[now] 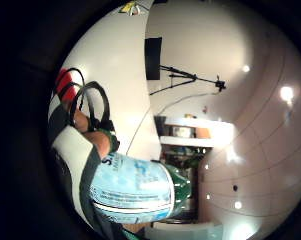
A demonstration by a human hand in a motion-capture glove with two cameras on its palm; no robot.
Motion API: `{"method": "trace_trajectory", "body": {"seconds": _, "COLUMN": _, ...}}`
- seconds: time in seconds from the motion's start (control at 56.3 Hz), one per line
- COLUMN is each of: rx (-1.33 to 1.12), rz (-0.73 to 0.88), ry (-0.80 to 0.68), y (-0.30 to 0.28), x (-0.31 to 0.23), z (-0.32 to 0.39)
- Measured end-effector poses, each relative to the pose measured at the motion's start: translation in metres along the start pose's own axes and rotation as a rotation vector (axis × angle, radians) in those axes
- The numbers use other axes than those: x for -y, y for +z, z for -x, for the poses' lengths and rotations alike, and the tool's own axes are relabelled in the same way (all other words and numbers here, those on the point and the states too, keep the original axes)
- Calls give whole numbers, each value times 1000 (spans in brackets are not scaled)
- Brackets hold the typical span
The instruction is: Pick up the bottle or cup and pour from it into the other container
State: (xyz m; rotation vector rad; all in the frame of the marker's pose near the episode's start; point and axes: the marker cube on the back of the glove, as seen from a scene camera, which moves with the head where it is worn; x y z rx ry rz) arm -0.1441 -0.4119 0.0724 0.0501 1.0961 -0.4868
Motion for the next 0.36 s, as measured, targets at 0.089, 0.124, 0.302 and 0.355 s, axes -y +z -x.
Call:
{"method": "trace_trajectory", "body": {"seconds": 0.089, "rx": -3, "rz": 5, "ry": -8, "y": 1, "x": 1, "z": 3}}
{"method": "trace_trajectory", "body": {"seconds": 0.124, "rx": -4, "rz": 8, "ry": -14, "y": 4, "x": 2, "z": 0}}
{"method": "trace_trajectory", "body": {"seconds": 0.302, "rx": 20, "rz": 7, "ry": 3, "y": 0, "x": -5, "z": 2}}
{"method": "trace_trajectory", "body": {"seconds": 0.355, "rx": 31, "rz": 6, "ry": 14, "y": -1, "x": -6, "z": 3}}
